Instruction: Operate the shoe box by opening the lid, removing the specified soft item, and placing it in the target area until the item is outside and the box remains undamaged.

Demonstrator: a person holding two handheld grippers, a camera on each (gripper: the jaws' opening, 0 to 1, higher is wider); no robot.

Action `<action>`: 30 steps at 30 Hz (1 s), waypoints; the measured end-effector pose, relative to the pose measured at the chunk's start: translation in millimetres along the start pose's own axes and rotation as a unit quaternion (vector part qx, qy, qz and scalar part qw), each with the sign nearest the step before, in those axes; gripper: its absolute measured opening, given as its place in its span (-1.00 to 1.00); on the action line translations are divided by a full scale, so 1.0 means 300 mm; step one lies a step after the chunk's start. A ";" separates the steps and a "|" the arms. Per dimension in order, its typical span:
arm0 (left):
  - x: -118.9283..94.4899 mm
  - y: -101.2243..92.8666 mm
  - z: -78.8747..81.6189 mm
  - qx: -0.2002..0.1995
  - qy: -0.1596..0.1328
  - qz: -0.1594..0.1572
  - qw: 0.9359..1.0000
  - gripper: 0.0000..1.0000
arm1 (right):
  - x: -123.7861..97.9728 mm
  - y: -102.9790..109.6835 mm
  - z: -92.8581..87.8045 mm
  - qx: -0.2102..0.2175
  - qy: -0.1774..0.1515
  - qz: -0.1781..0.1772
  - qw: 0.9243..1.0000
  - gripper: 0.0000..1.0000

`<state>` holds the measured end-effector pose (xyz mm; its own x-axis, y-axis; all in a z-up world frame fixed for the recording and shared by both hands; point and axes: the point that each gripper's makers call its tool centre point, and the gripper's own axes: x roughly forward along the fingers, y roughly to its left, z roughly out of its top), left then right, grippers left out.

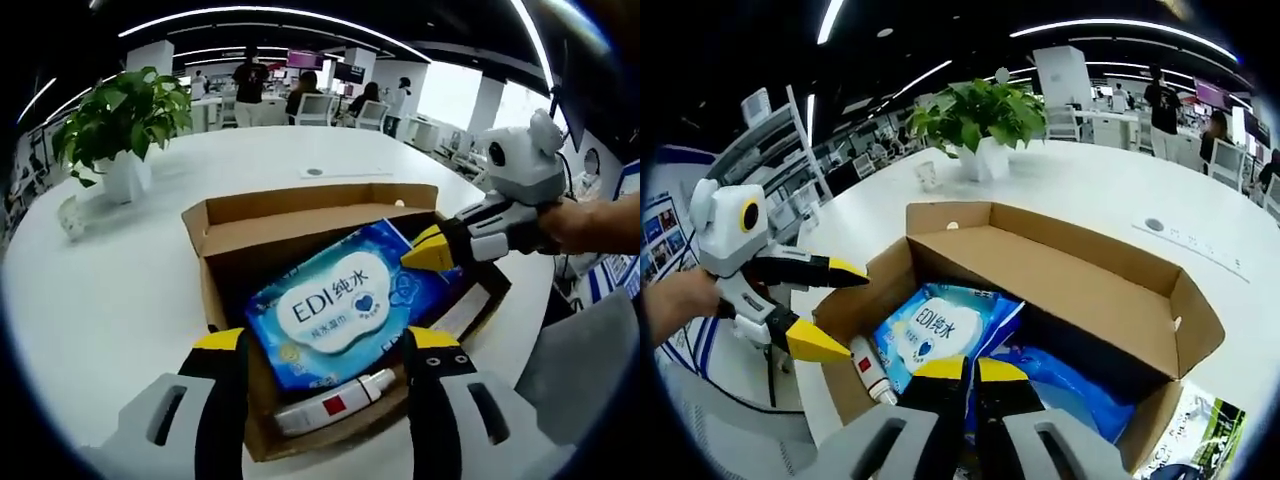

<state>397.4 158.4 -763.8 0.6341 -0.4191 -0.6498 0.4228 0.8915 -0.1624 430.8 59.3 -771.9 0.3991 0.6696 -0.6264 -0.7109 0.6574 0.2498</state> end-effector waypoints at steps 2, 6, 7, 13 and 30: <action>0.010 0.004 -0.003 0.003 0.008 0.000 1.000 0.21 | -0.001 -0.002 -0.001 0.000 -0.002 0.000 1.000 -1.00; 0.026 0.013 -0.015 0.015 0.030 0.002 0.999 0.06 | -0.008 0.001 -0.001 0.000 -0.006 0.000 1.000 -1.00; 0.032 0.019 -0.018 0.013 0.036 0.005 0.999 0.02 | -0.008 -0.001 -0.002 0.000 -0.007 0.000 1.000 -1.00; 0.067 0.033 -0.038 0.023 0.070 0.012 0.997 -0.14 | -0.013 -0.015 -0.013 0.008 -0.010 -0.001 1.000 -1.00; 0.121 0.071 -0.088 0.016 0.133 0.045 0.990 -0.36 | -0.030 -0.042 -0.033 0.021 -0.017 -0.005 1.000 -1.00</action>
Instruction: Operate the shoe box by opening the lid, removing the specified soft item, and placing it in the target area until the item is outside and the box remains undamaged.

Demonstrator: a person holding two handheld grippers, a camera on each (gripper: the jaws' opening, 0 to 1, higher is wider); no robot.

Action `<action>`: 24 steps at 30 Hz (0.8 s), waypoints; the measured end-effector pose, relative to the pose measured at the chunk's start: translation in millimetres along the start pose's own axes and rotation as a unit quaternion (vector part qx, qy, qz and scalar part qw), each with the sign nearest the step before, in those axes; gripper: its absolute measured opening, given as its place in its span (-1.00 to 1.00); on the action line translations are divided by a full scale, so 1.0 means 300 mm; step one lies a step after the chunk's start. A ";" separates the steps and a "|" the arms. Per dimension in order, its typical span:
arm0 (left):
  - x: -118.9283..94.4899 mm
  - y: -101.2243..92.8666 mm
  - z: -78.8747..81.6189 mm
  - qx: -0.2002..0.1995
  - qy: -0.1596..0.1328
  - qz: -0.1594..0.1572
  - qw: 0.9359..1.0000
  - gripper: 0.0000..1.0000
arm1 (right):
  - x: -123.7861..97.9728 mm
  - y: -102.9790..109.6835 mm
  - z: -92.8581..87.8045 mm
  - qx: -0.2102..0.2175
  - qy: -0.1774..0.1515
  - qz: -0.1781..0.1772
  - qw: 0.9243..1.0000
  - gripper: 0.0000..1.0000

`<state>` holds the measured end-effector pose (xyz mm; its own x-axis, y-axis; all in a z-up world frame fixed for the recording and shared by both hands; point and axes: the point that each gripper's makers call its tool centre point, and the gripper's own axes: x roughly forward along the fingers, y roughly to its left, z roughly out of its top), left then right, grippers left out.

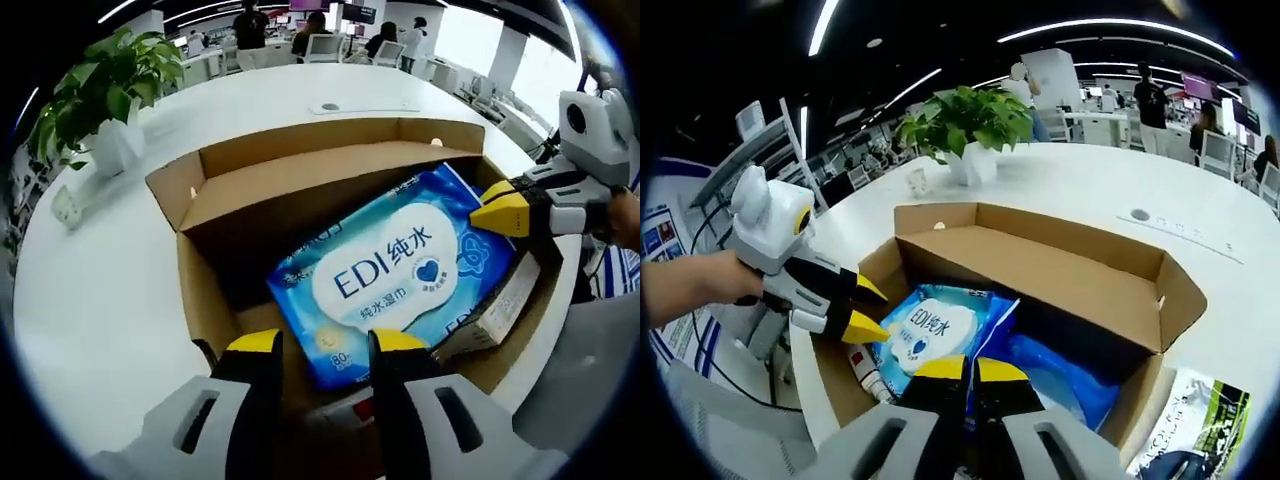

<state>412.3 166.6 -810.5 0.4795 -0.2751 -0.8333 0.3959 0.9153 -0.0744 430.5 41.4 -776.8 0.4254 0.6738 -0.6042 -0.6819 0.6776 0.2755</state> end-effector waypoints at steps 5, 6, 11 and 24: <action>0.001 0.000 -0.008 0.002 0.004 -0.001 1.000 -0.38 | -0.002 -0.002 -0.004 -0.001 -0.001 -0.001 1.000 -1.00; 0.002 -0.001 -0.010 0.002 0.007 -0.002 1.000 -0.38 | -0.003 -0.002 -0.004 -0.001 -0.002 -0.001 1.000 -1.00; 0.006 -0.009 -0.021 0.001 0.020 0.000 1.000 -0.49 | -0.012 -0.012 -0.010 -0.002 -0.003 -0.006 1.000 -1.00; 0.043 -0.043 -0.002 0.031 0.043 0.009 0.999 -0.57 | -0.032 -0.041 -0.022 0.012 -0.007 -0.009 1.000 -1.00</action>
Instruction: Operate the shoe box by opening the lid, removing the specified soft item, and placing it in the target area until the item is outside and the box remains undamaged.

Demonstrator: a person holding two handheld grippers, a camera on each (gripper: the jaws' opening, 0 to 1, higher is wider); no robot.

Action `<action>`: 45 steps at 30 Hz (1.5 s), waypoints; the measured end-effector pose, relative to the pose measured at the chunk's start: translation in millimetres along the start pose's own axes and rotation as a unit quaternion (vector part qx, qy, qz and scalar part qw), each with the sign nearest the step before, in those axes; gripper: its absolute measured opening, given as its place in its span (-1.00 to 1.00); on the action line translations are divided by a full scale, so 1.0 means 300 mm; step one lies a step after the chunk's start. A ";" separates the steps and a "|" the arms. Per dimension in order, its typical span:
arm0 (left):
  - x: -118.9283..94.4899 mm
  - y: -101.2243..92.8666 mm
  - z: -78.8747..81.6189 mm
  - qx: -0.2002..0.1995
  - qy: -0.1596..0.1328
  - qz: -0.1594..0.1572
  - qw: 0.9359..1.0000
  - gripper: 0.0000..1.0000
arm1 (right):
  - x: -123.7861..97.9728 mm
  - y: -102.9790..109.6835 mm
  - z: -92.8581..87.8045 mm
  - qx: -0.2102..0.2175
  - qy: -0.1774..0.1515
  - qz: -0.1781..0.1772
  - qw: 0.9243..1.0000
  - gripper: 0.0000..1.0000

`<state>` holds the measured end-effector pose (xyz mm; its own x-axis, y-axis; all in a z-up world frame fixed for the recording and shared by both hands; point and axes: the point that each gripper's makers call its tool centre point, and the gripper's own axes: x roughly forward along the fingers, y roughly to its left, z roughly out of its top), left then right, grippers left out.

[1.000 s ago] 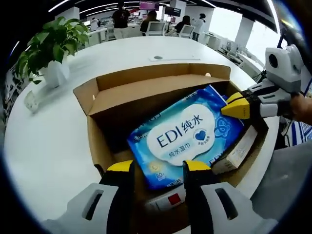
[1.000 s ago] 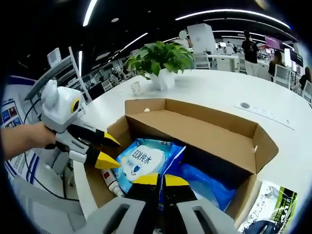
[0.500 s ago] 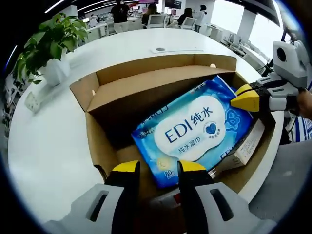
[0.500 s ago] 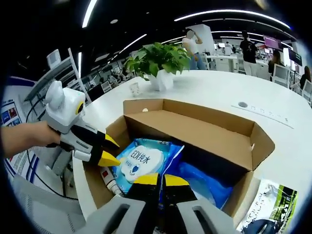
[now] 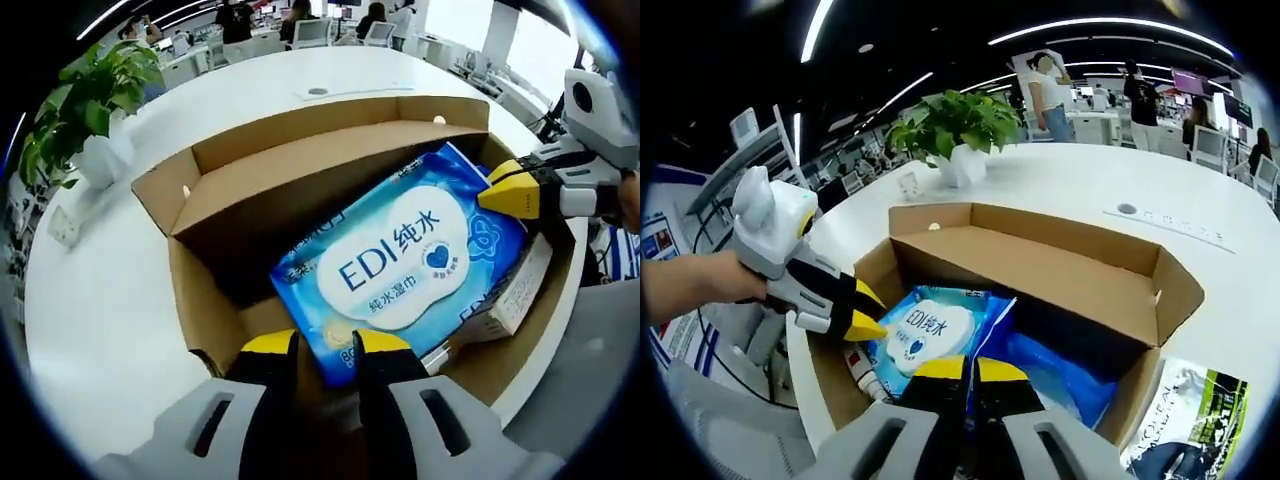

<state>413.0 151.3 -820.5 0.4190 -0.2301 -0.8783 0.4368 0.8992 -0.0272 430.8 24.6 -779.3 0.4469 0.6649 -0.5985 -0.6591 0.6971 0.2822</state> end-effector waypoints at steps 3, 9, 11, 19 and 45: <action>0.021 -0.001 -0.016 -0.005 0.010 0.000 1.000 -0.57 | 0.001 -0.004 0.000 0.003 0.000 0.002 1.000 -1.00; 0.035 -0.006 -0.024 -0.021 0.018 -0.002 1.000 -0.61 | 0.002 -0.003 -0.004 0.006 -0.002 0.005 1.000 -1.00; 0.036 -0.009 -0.026 -0.020 0.018 -0.005 1.000 -0.62 | 0.003 -0.004 -0.006 0.007 -0.002 0.006 1.000 -1.00; 0.034 0.012 -0.030 0.002 0.012 0.003 1.000 -0.95 | 0.001 -0.002 -0.007 0.010 -0.002 0.007 1.000 -1.00; -0.101 0.013 0.022 -0.009 -0.050 0.002 0.999 -1.00 | -0.055 0.013 0.022 -0.004 -0.004 0.005 1.000 -1.00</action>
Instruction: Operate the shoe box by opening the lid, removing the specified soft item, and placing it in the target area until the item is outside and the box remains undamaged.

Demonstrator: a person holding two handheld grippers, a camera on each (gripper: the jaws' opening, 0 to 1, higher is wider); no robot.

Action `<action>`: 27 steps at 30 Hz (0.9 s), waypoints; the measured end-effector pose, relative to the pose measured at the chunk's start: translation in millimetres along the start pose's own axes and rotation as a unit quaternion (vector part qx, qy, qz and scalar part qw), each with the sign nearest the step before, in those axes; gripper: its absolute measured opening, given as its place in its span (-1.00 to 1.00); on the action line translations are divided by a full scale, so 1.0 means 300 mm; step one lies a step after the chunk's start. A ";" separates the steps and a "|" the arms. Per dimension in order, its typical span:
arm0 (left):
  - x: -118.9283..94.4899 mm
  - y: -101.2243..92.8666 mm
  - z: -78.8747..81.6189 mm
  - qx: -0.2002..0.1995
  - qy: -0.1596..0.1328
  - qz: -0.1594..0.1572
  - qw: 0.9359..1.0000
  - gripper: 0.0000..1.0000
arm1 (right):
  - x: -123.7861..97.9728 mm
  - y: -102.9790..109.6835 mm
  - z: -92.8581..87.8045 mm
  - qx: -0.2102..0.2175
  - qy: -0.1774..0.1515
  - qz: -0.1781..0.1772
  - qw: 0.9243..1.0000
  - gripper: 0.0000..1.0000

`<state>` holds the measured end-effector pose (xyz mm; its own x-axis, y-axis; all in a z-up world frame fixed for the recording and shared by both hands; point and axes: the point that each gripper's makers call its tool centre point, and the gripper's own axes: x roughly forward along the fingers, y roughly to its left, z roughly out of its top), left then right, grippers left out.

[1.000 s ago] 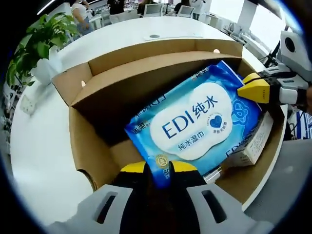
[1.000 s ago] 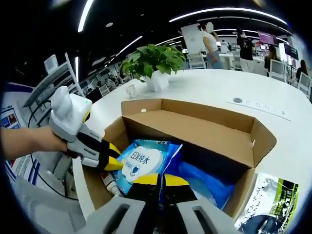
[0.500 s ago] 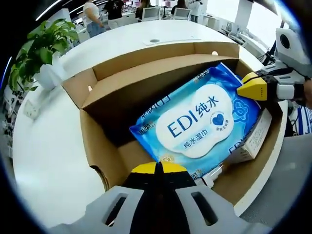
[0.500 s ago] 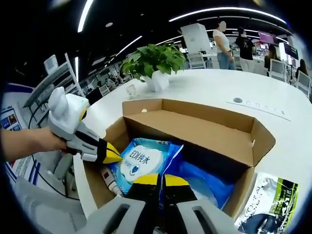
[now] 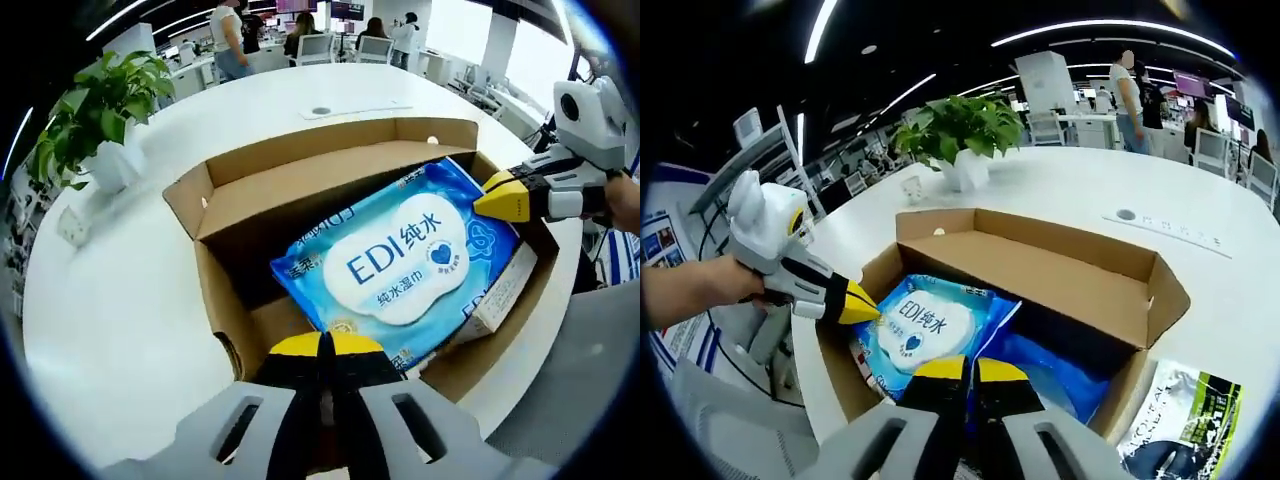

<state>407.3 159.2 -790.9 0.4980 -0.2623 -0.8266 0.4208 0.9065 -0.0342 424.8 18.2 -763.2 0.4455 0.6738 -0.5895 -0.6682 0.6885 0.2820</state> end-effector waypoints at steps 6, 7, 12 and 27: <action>-0.036 -0.024 0.024 -0.007 -0.020 -0.006 1.000 -1.00 | -0.036 -0.002 0.007 0.002 -0.004 0.000 1.000 -1.00; -0.040 -0.027 0.028 -0.008 -0.022 -0.006 1.000 -1.00 | -0.041 -0.003 0.007 0.004 -0.004 0.000 1.000 -1.00; -0.063 -0.048 0.045 -0.015 -0.037 -0.014 0.999 -1.00 | -0.074 -0.004 0.009 0.008 -0.006 0.001 1.000 -1.00; -0.133 -0.116 0.138 -0.028 -0.077 -0.040 0.996 -1.00 | -0.192 -0.027 0.054 0.025 -0.028 0.001 0.999 -1.00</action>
<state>404.3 124.4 -733.4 0.5766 -0.3773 -0.7247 0.4223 0.8970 -0.1309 414.2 -21.9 -719.3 0.4783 0.6878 -0.5460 -0.6394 0.6990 0.3203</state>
